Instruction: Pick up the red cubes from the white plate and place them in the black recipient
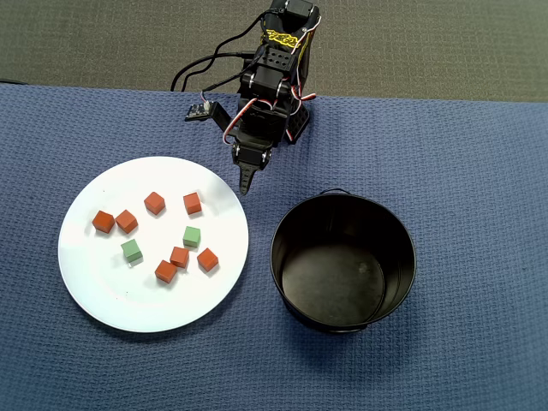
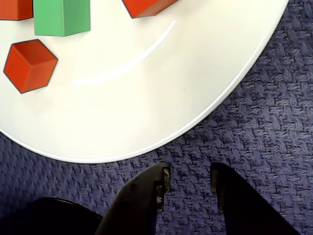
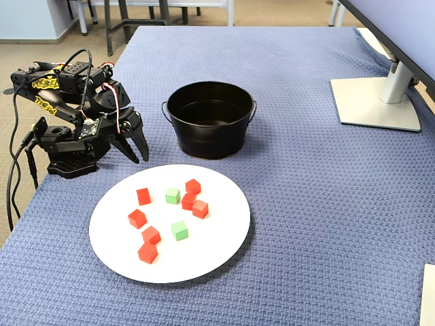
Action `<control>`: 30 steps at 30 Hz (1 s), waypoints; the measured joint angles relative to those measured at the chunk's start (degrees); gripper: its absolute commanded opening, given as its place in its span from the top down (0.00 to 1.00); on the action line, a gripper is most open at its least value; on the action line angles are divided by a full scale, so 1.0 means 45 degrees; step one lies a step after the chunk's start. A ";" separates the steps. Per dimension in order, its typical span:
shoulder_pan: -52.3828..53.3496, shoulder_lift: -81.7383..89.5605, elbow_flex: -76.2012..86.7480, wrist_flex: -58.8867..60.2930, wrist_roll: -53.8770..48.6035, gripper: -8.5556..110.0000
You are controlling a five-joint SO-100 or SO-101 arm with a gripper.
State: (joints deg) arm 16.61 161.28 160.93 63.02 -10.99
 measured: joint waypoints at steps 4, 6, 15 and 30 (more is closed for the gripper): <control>0.0156 -0.0664 -0.0859 0.0703 -0.0508 0.93; 0.0234 -0.0566 -0.1289 0.0957 -0.0723 0.93; 0.0273 -0.0742 -0.1660 0.1152 -0.1133 0.93; 0.1641 -0.3770 -0.4492 0.1152 -0.6426 0.80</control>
State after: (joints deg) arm 23.99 144.32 140.71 68.20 -39.90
